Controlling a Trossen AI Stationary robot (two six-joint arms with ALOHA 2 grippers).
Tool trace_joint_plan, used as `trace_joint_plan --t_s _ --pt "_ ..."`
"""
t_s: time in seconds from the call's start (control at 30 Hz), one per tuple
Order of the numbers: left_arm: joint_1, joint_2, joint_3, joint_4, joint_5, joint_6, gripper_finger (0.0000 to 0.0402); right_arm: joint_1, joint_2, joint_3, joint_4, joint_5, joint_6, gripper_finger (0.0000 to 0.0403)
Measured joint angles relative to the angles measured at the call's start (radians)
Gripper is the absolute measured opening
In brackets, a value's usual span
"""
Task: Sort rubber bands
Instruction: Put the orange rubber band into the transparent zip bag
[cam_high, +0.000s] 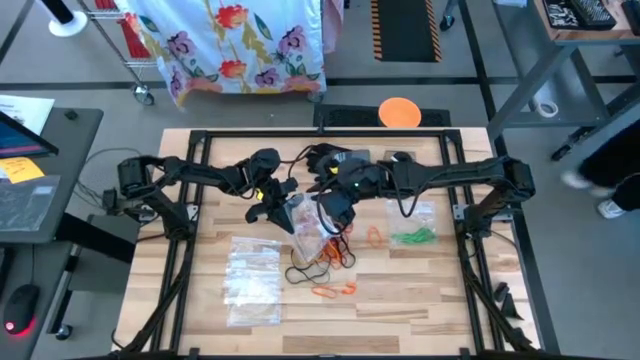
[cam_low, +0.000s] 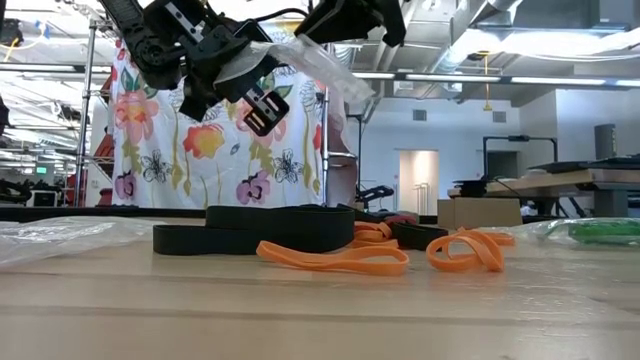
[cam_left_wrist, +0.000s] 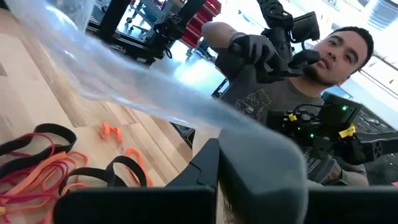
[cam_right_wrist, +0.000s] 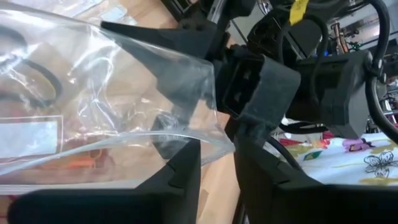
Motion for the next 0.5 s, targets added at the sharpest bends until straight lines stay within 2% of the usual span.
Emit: trace_joint_plan --t_s 0.37,0.5 --pt "0.0 0.0 0.0 0.001 -0.006 -0.024 0.0 0.009 0.0 0.0 -0.007 -0.001 0.007 0.0084" --pt "0.0 0.0 0.0 0.0 -0.013 -0.043 0.0 0.008 0.0 0.0 -0.01 -0.001 0.051 0.0066"
